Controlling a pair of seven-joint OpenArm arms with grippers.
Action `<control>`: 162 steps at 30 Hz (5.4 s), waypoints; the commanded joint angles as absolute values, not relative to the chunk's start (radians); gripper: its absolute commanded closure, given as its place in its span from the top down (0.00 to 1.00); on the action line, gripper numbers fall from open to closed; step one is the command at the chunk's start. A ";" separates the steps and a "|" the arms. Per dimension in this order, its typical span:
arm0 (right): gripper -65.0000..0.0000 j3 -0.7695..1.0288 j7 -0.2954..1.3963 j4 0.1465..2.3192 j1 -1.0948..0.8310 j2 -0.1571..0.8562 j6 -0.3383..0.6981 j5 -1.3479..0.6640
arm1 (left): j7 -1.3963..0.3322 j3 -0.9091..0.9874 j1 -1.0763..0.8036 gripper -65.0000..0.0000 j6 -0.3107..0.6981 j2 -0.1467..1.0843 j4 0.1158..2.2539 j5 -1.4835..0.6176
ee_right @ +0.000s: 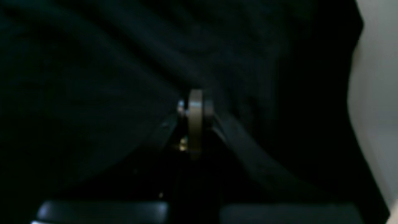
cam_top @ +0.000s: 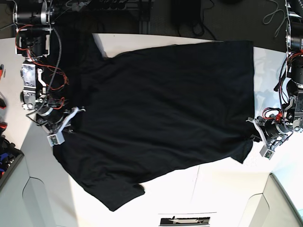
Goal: Layout the t-shirt on the table in an organized manner, then fold the t-shirt properly
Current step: 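Drag the shirt hem with the left gripper away from the right gripper, then smooth the shirt side with the left gripper while the right holds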
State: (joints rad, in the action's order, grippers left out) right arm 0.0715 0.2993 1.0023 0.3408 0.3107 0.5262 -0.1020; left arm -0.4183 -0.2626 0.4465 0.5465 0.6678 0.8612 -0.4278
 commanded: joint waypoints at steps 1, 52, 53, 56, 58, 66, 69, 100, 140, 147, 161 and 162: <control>0.00 0.077 0.333 1.004 0.351 0.343 0.507 -0.096 | -0.398 -0.254 0.479 0.25 0.542 0.688 0.872 -0.437; 0.00 0.139 0.423 1.004 0.318 0.300 0.519 -0.169 | -0.206 -0.254 0.717 0.00 0.283 0.519 0.496 -0.144; 0.00 0.143 0.423 1.004 0.318 0.301 0.519 -0.170 | -0.206 -0.254 0.717 0.00 0.310 0.521 0.497 -0.154; 0.00 0.143 0.428 1.004 0.318 0.302 0.519 -0.187 | -0.215 -0.254 0.717 0.00 0.379 0.521 0.507 -0.182; 0.00 0.144 0.446 1.004 0.318 0.302 0.519 -0.208 | -0.220 -0.254 0.718 0.00 0.370 0.521 0.516 -0.205; 0.00 0.242 0.463 1.010 0.273 0.303 0.520 -0.213 | -0.296 -0.254 0.718 0.00 0.270 0.544 0.582 -0.206; 0.00 0.306 0.464 1.023 0.242 0.306 0.521 -0.249 | -0.320 -0.254 0.717 0.00 0.270 0.549 0.605 -0.208; 0.00 0.411 0.576 1.315 0.087 0.300 0.532 -0.453 | -0.459 -0.254 0.350 0.00 0.566 0.596 0.978 -0.454; 0.00 0.404 0.467 0.973 0.386 0.269 0.532 -0.357 | -0.465 -0.254 0.599 0.01 0.533 0.497 0.703 -0.316; 0.00 0.404 0.531 1.185 0.283 0.269 0.532 -0.383 | -0.596 -0.254 0.566 0.17 0.688 0.609 0.899 -0.595; 0.00 0.406 0.562 1.390 0.018 0.269 0.532 -0.430 | -0.680 -0.254 0.226 0.17 0.698 0.742 1.269 -0.711; 0.00 0.406 0.562 1.398 0.003 0.269 0.532 -0.430 | -0.656 -0.254 0.207 0.17 0.698 0.742 1.275 -0.689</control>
State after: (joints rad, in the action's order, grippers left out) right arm 0.4015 0.5762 1.3804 -0.0032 0.2546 0.5274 -0.4191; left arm -0.6708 -0.2634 0.1822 0.6907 0.7200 1.2591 -0.6762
